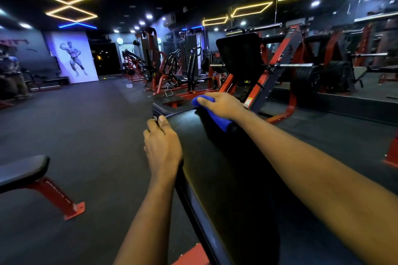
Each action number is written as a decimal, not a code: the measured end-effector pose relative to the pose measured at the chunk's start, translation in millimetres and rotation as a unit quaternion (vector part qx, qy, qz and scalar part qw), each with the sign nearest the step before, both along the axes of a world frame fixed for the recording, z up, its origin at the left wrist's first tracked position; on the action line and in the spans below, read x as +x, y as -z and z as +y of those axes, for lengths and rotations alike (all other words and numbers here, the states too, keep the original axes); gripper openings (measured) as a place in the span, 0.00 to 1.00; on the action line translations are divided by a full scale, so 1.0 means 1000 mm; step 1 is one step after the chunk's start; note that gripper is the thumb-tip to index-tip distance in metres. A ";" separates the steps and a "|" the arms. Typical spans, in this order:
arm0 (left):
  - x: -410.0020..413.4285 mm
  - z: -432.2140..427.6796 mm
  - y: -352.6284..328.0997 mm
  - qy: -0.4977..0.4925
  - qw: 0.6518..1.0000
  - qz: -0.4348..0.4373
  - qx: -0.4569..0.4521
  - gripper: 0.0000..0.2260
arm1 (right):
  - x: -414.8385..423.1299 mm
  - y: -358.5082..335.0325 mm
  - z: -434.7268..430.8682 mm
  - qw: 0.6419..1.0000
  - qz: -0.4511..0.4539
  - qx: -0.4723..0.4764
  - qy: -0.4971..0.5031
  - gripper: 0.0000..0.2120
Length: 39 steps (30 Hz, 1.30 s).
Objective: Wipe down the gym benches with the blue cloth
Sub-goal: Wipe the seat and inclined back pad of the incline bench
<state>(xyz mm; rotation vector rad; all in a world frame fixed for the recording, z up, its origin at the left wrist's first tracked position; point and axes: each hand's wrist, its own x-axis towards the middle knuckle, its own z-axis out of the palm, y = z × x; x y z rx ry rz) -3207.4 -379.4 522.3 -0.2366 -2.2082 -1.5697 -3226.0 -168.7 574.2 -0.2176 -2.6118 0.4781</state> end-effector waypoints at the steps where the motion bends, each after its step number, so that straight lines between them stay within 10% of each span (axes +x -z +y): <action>1: 0.000 0.000 0.001 0.000 1.000 0.003 0.003 0.21 | -0.005 -0.003 0.004 0.998 -0.024 -0.029 0.059 0.28; 5: 0.003 0.000 -0.001 0.001 1.000 -0.005 0.015 0.21 | -0.028 -0.013 -0.026 0.985 -0.084 0.083 0.124 0.32; 12: 0.009 -0.002 -0.003 0.017 0.997 -0.037 0.066 0.20 | -0.002 0.002 -0.060 0.985 0.026 0.097 -0.141 0.25; 19: 0.010 0.000 0.002 -0.026 0.996 -0.007 0.088 0.16 | -0.016 -0.015 -0.020 0.991 -0.071 0.032 0.109 0.30; 28: 0.006 0.000 0.004 -0.054 0.994 0.000 0.099 0.12 | -0.016 -0.015 -0.059 0.990 -0.066 0.077 -0.097 0.23; 39: 0.003 -0.003 0.006 -0.056 0.998 0.022 0.035 0.17 | 0.024 0.023 0.017 0.986 -0.001 -0.097 0.136 0.26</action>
